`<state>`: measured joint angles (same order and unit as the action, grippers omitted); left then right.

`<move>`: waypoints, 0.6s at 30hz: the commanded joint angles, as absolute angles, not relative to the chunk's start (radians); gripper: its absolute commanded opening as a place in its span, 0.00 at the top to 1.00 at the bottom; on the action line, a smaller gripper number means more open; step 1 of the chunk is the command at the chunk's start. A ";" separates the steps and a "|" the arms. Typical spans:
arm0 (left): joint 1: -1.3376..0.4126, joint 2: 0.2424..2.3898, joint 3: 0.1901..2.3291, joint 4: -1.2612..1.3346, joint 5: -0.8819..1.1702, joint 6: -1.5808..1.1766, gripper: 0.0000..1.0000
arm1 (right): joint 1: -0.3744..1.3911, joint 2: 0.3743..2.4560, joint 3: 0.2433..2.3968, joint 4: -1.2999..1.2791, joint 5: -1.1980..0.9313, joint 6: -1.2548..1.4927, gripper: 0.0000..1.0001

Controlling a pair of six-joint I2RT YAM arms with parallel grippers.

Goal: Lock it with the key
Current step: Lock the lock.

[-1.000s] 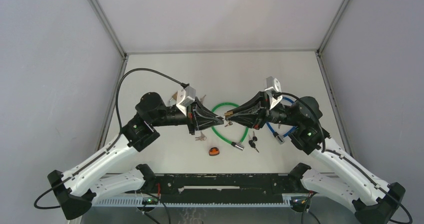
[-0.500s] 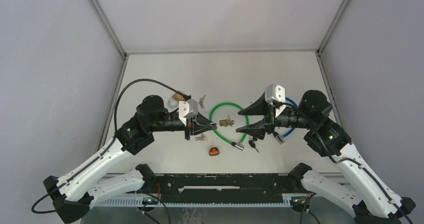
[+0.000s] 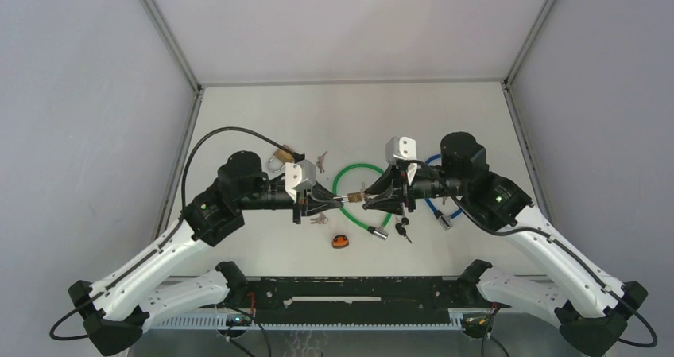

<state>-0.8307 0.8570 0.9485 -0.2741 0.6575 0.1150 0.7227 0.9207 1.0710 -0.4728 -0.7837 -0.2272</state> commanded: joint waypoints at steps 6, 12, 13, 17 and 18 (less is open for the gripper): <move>-0.832 0.851 1.021 -0.255 0.668 0.147 1.00 | 0.732 0.910 1.117 -0.433 -0.792 -0.237 0.50; -0.832 0.853 1.021 -0.263 0.666 0.155 1.00 | 0.730 0.919 1.131 -0.437 -0.806 -0.224 0.53; -0.831 0.853 1.020 -0.265 0.666 0.155 1.00 | 0.732 0.921 1.134 -0.439 -0.808 -0.219 0.51; -0.832 0.851 1.021 -0.258 0.669 0.149 1.00 | 0.732 0.929 1.143 -0.455 -0.803 -0.221 0.59; -0.832 0.851 1.021 -0.256 0.668 0.150 1.00 | 0.732 0.930 1.144 -0.460 -0.804 -0.225 0.65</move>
